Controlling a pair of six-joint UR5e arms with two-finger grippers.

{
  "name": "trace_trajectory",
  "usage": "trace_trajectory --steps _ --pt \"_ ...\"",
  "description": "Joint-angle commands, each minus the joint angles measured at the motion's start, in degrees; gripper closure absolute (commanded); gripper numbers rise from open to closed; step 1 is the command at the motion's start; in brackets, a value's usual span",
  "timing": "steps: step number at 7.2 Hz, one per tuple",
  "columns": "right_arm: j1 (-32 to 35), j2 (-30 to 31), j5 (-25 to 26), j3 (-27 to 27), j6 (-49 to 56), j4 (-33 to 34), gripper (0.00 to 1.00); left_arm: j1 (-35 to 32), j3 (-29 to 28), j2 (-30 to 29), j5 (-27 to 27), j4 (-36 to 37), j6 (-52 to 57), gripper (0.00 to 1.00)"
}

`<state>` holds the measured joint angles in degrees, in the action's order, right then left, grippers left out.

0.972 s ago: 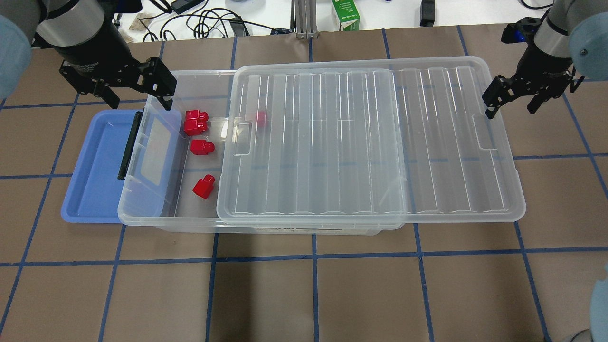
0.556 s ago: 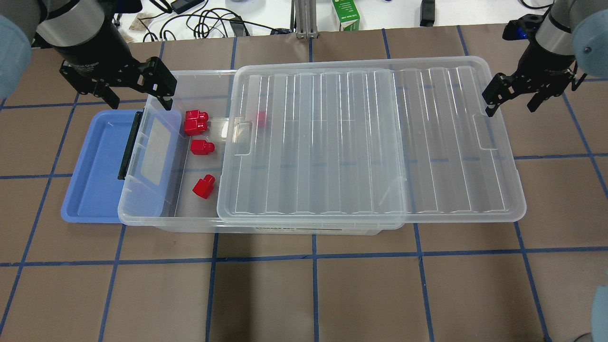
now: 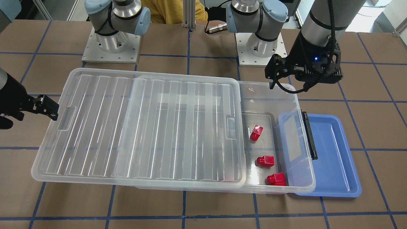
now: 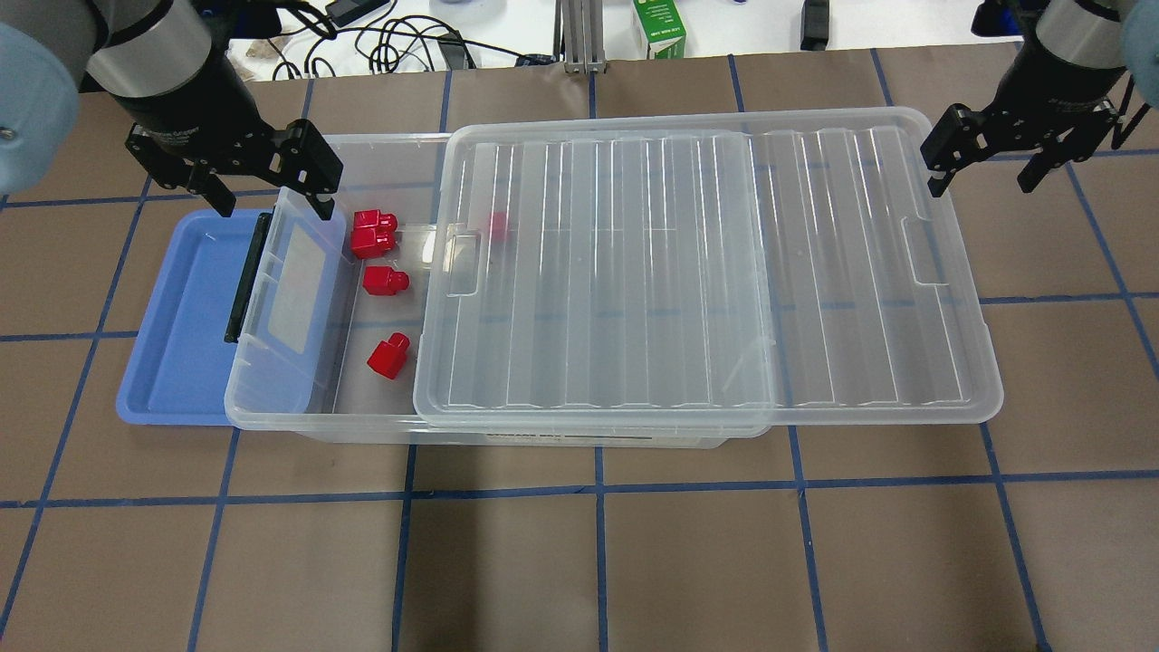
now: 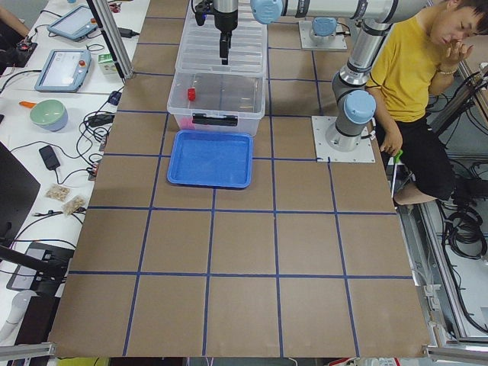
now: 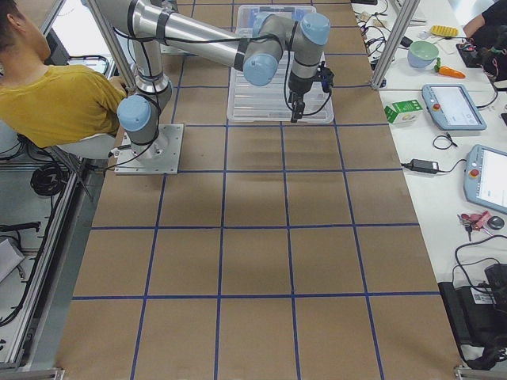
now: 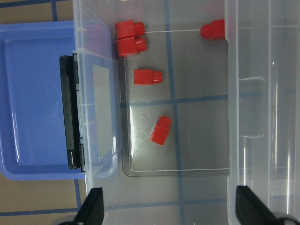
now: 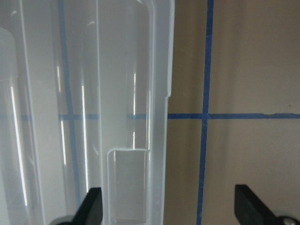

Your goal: Place red block in blue tray from box

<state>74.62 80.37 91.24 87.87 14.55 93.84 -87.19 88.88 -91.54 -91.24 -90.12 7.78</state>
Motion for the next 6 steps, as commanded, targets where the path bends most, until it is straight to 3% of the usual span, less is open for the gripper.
trace_trajectory --steps 1,3,6 --pt "2.79 2.5 0.6 -3.91 -5.04 -6.63 0.0 0.09 5.65 -1.61 0.36 2.56 3.53 0.0" --pt "7.79 2.52 0.68 -4.99 -12.59 -8.77 0.0 0.18 13.39 -1.88 0.36 11.08 9.0 0.0" --pt "8.08 3.13 -0.36 -5.52 -13.14 -8.76 0.0 0.26 20.35 -3.02 0.8 18.12 9.18 0.0"
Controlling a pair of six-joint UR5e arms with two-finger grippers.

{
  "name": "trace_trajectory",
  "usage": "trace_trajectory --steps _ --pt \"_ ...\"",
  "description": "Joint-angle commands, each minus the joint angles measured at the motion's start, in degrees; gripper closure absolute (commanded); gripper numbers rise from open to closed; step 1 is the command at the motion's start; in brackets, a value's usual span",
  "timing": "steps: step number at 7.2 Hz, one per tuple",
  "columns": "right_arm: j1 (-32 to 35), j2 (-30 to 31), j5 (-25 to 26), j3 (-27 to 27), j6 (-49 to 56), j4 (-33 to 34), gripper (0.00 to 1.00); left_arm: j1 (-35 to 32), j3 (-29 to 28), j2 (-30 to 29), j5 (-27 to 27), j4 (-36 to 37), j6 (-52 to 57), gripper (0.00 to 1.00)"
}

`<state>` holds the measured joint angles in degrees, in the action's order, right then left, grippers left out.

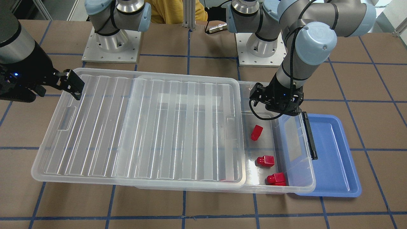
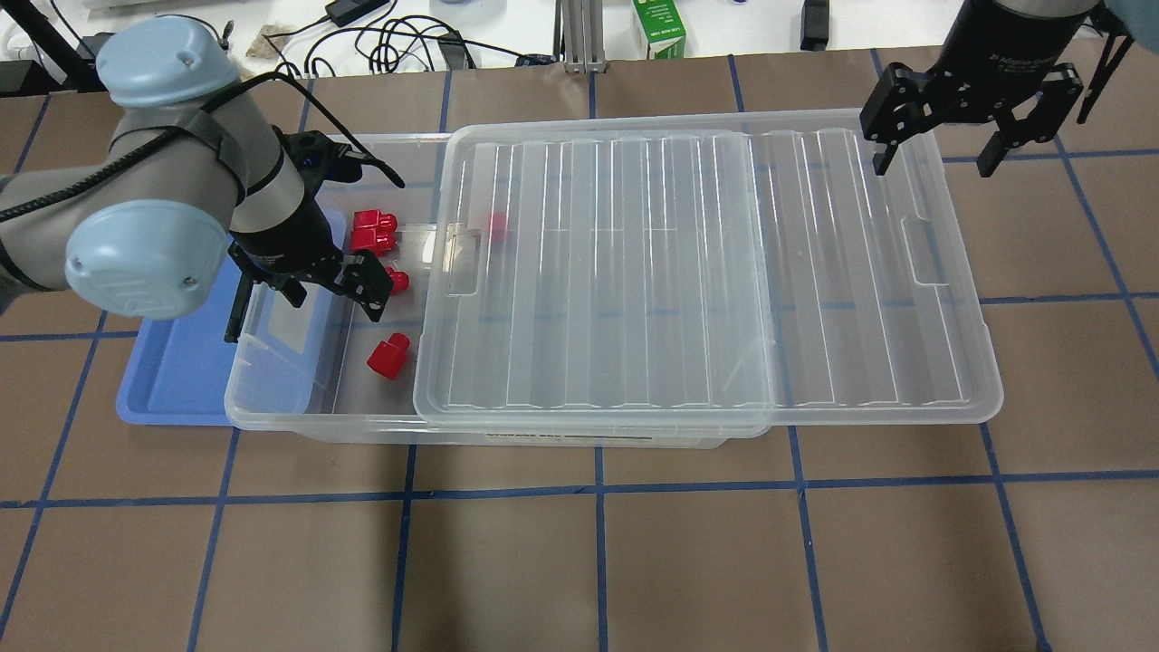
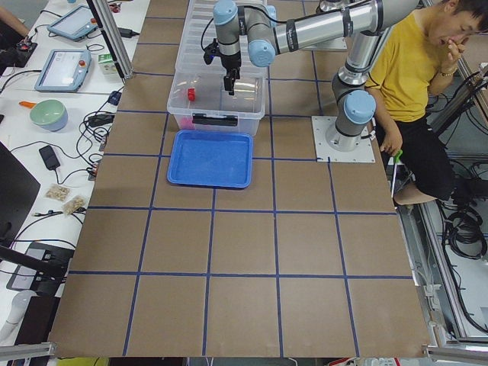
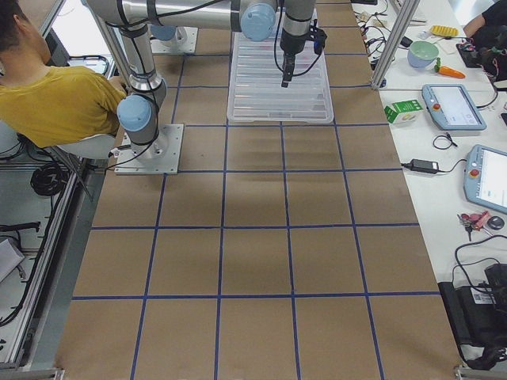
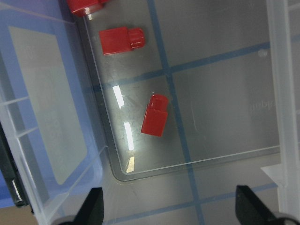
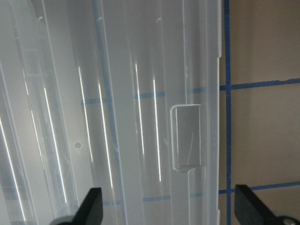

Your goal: Place red block in blue tray from box

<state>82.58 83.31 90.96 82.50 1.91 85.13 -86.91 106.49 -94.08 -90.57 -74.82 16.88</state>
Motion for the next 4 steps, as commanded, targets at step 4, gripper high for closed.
trace_trajectory --steps 4 --pt "2.84 2.99 0.01 1.78 -0.67 -0.84 0.0 0.25 7.95 -3.04 2.06 11.7 -0.27 0.0"
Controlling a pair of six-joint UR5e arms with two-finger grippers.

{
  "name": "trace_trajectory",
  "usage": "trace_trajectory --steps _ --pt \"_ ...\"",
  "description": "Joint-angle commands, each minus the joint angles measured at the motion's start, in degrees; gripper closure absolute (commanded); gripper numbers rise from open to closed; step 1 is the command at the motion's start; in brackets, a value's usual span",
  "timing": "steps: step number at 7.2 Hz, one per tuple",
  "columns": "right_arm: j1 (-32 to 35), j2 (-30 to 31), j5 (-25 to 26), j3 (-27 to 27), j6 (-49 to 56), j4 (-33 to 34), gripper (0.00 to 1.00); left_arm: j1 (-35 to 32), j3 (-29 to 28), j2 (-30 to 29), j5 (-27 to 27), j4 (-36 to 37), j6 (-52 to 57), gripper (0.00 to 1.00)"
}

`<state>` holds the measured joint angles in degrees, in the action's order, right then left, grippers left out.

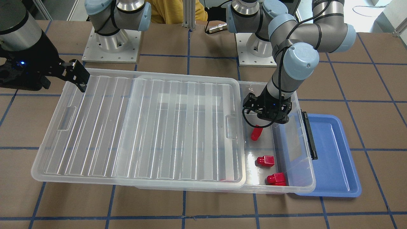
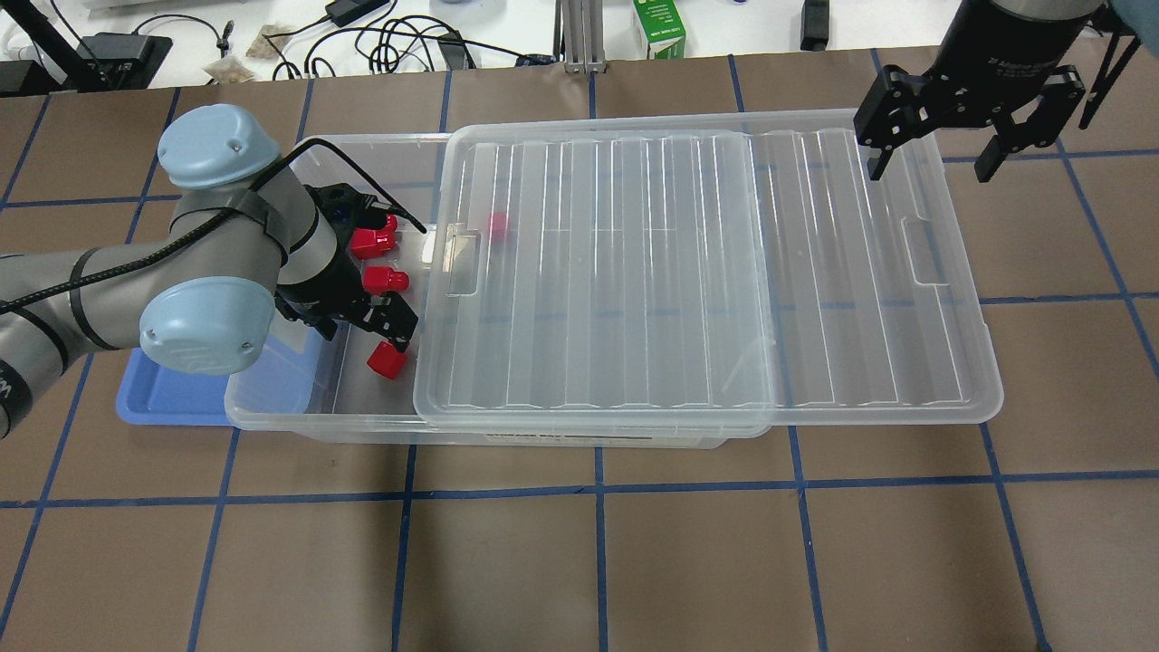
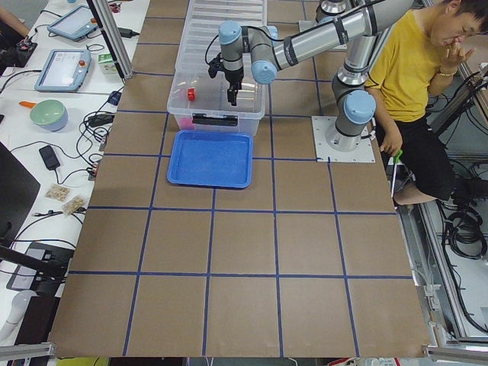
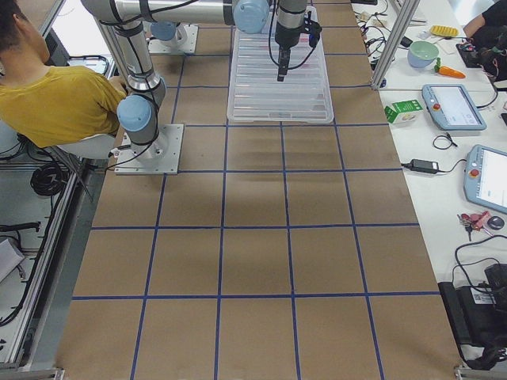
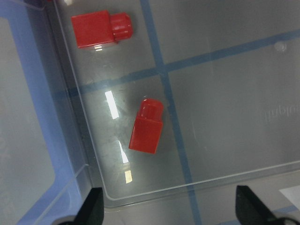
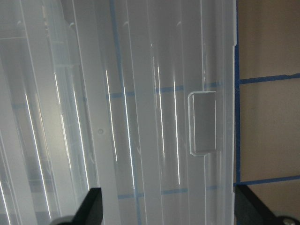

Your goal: Place red block in blue tray from box

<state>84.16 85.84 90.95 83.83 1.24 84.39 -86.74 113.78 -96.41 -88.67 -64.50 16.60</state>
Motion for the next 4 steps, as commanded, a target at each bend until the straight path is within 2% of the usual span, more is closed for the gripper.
trace_trajectory --steps 1,4 --pt "2.84 0.82 0.19 0.55 -0.09 -0.28 0.0 0.51 0.65 -1.4 0.6 2.26 0.01 0.0" --pt "3.64 0.82 0.98 0.55 -0.1 -0.19 0.0 0.69 0.74 -3.6 0.96 2.88 -0.6 0.0"
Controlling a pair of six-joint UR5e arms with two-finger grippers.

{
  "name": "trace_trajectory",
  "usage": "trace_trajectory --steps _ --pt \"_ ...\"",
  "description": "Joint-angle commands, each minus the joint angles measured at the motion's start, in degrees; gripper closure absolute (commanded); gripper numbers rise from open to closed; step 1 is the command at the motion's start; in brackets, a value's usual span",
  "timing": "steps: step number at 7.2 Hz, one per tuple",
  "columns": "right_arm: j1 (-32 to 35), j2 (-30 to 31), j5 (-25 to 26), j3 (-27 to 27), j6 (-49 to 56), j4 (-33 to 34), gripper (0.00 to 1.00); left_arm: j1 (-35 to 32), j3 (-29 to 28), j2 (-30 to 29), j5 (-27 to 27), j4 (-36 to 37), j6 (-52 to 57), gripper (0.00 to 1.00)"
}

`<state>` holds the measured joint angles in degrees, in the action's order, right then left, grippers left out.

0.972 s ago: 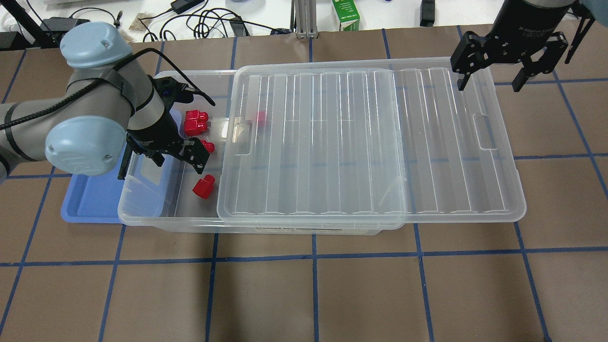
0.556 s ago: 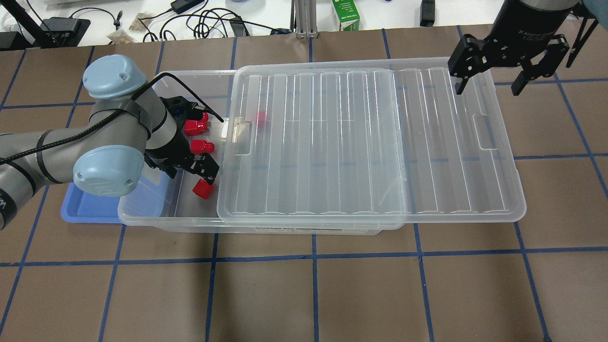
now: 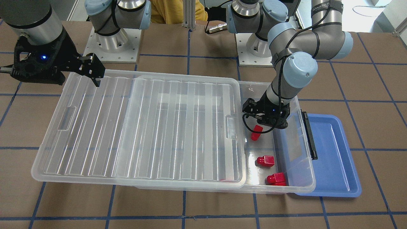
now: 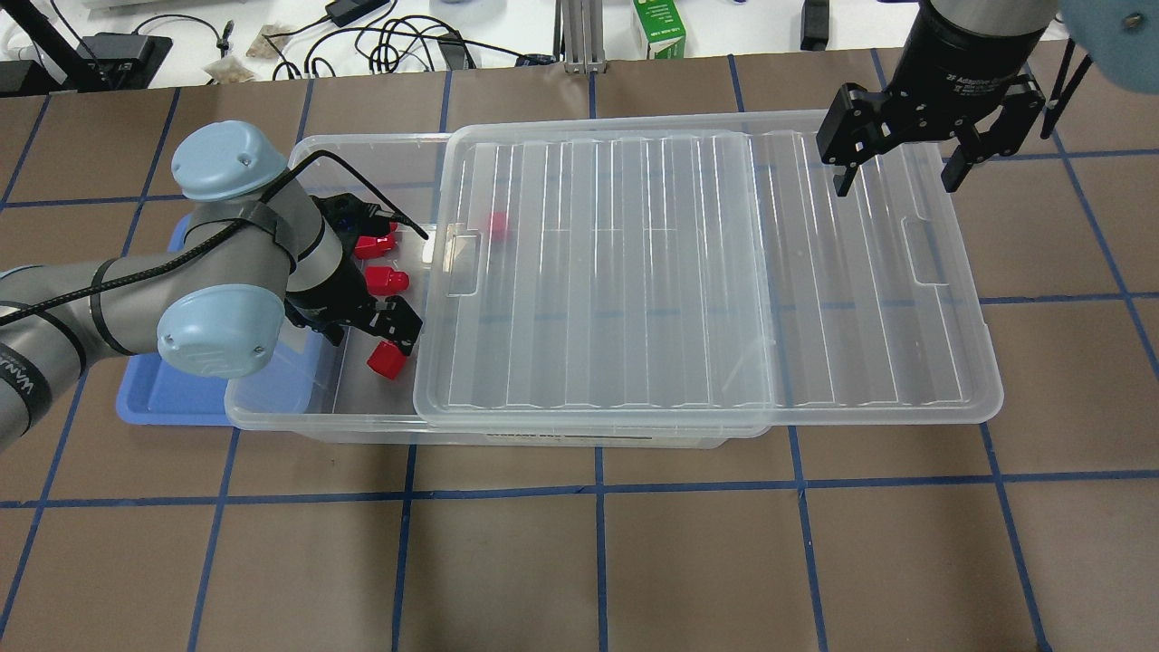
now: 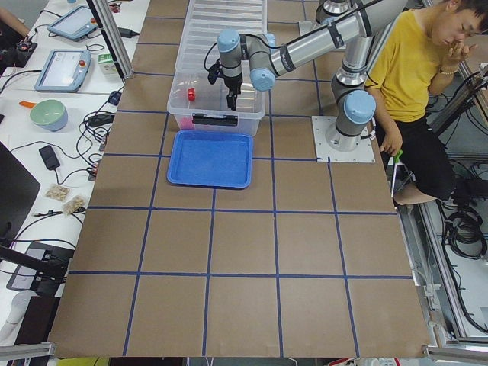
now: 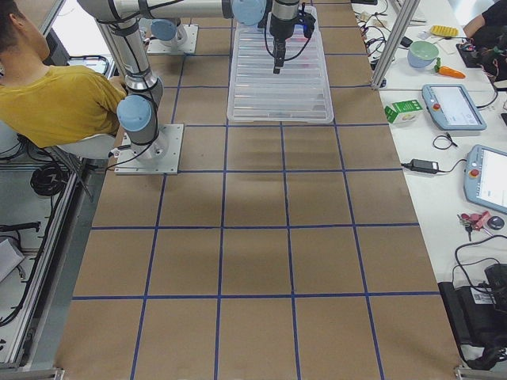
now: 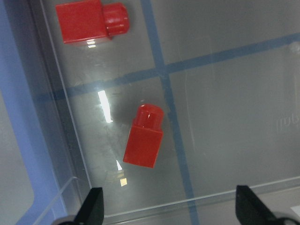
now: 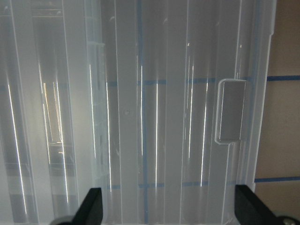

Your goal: Place red block in blue tray from box

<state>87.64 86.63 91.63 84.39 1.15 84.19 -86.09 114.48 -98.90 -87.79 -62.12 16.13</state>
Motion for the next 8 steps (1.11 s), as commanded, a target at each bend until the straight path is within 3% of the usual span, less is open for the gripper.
trace_trajectory --steps 1,8 --pt "0.16 0.38 0.3 0.07 0.0 0.01 0.0 0.05 0.13 -1.9 0.07 1.12 -0.75 0.0" --pt "0.16 0.47 0.48 0.16 0.0 -0.08 0.0 1.63 1.01 -5.42 -0.1 2.96 -1.02 0.0"
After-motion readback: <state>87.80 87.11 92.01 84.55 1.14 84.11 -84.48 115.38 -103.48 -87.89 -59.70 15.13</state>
